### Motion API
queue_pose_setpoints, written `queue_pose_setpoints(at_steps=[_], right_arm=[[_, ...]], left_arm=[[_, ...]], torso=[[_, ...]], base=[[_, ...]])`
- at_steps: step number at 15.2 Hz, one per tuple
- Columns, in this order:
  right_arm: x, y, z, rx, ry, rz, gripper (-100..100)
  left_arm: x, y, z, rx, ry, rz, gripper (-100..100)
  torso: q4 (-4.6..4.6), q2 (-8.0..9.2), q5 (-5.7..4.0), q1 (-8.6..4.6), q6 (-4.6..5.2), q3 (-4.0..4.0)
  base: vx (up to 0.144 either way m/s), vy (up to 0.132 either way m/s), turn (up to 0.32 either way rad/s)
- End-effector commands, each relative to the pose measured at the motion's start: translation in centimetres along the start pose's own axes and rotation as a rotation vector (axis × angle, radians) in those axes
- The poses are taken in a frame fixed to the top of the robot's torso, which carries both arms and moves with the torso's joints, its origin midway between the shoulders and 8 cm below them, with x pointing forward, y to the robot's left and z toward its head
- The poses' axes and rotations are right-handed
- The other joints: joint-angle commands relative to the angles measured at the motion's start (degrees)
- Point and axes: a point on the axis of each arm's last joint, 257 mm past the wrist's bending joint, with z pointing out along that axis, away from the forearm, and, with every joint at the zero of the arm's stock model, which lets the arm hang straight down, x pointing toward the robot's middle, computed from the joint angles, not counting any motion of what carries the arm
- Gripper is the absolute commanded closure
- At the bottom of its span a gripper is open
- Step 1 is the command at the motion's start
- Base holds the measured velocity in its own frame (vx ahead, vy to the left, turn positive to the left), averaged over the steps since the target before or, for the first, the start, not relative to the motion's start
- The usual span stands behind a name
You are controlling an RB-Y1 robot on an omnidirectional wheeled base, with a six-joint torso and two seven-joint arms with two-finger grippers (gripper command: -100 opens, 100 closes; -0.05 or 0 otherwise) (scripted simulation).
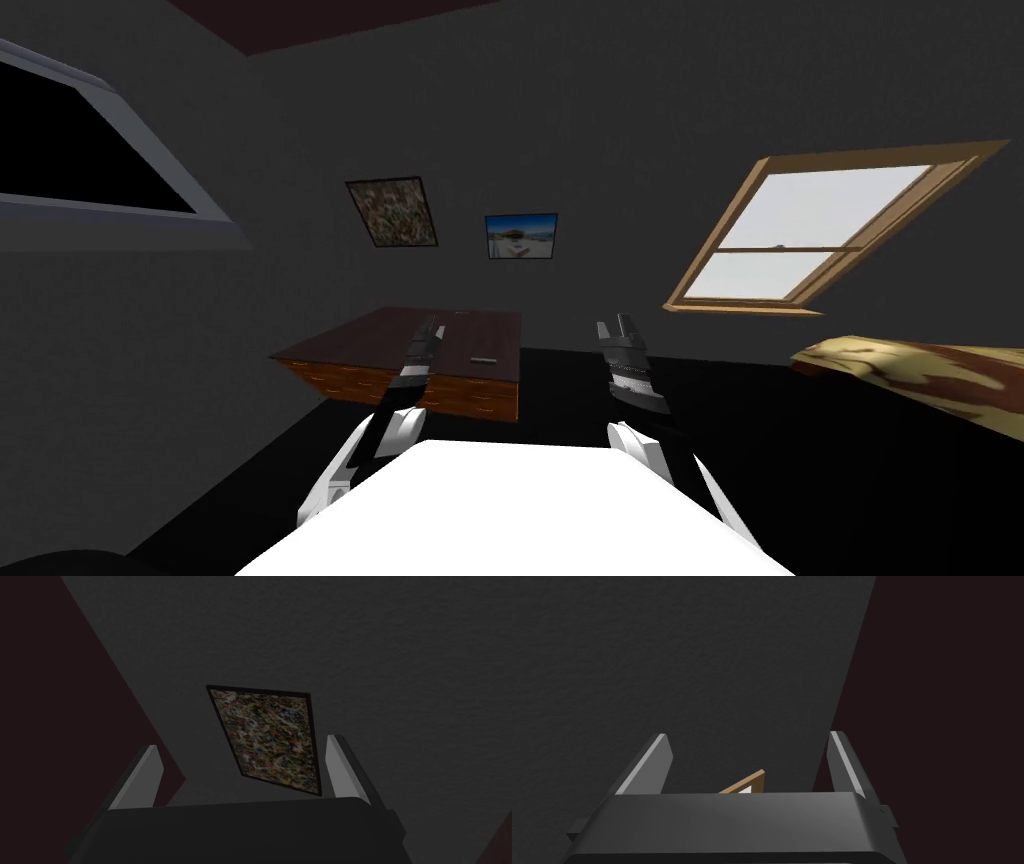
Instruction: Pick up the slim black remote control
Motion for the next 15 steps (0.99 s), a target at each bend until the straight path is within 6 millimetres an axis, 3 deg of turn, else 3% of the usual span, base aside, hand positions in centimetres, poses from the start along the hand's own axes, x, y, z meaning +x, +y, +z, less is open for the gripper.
queue_pose_setpoints(at_steps=[1, 2, 5, 7, 8, 10, 11, 13, 14, 15], right_arm=[[0.0, 0.0, 0.0, 0.0, 0.0, 0.0, 0], [0.0, 0.0, 0.0, 0.0, 0.0, 0.0, 0], [0.0, 0.0, 0.0, 0.0, 0.0, 0.0, 0], [0.0, 0.0, 0.0, 0.0, 0.0, 0.0, 0], [0.0, 0.0, 0.0, 0.0, 0.0, 0.0, 0], [0.0, 0.0, 0.0, 0.0, 0.0, 0.0, 0], [0.0, 0.0, 0.0, 0.0, 0.0, 0.0, 0], [0.0, 0.0, 0.0, 0.0, 0.0, 0.0, 0], [0.0, 0.0, 0.0, 0.0, 0.0, 0.0, 0], [0.0, 0.0, 0.0, 0.0, 0.0, 0.0, 0]], left_arm=[[-0.8, 1.6, -0.1, -0.055, -0.007, 0.014, -100], [-0.8, 1.6, -0.1, -0.055, -0.007, 0.014, -100], [-3.3, 4.8, -0.5, -0.154, -0.035, 0.043, -100], [-3.4, 5.4, -0.6, -0.178, -0.037, 0.043, -100], [-4.8, 7.0, -0.9, -0.229, -0.057, 0.055, -100], [-4.9, 7.4, -1.0, -0.243, -0.059, 0.055, -100], [-6.4, 9.0, -1.5, -0.293, -0.082, 0.065, -100], [-6.5, 9.4, -1.6, -0.31, -0.084, 0.065, -100], [-8.1, 10.9, -2.2, -0.36, -0.11, 0.074, -100], [-8.2, 11.4, -2.4, -0.38, -0.113, 0.073, -100]], torso=[[0.0, 0.0, 0.0, 0.0, 0.0, 0.0], [0.0, 0.0, 0.0, -0.01, -0.02, 0.0], [0.0, 0.0, -0.02, -0.06, -0.03, 0.0], [0.0, 0.0, -0.01, -0.03, -0.01, 0.0], [0.0, 0.0, -0.01, -0.04, -0.05, 0.0], [0.0, 0.0, -0.01, -0.03, -0.01, 0.0], [0.0, 0.0, -0.01, -0.05, -0.05, 0.0], [0.0, 0.0, -0.01, -0.04, -0.01, 0.0], [0.0, 0.0, -0.01, -0.04, -0.05, 0.0], [0.0, 0.0, -0.01, -0.04, 0.0, 0.0]], base=[[0.005, 0.028, -0.242], [0.003, 0.02, -0.076], [0.003, 0.019, -0.236], [0.001, 0.028, -0.199], [0.003, 0.023, -0.229], [0.001, 0.024, -0.179], [0.001, 0.02, -0.256], [0.001, 0.024, -0.199], [0.001, 0.021, -0.247], [0.001, 0.027, -0.274]])
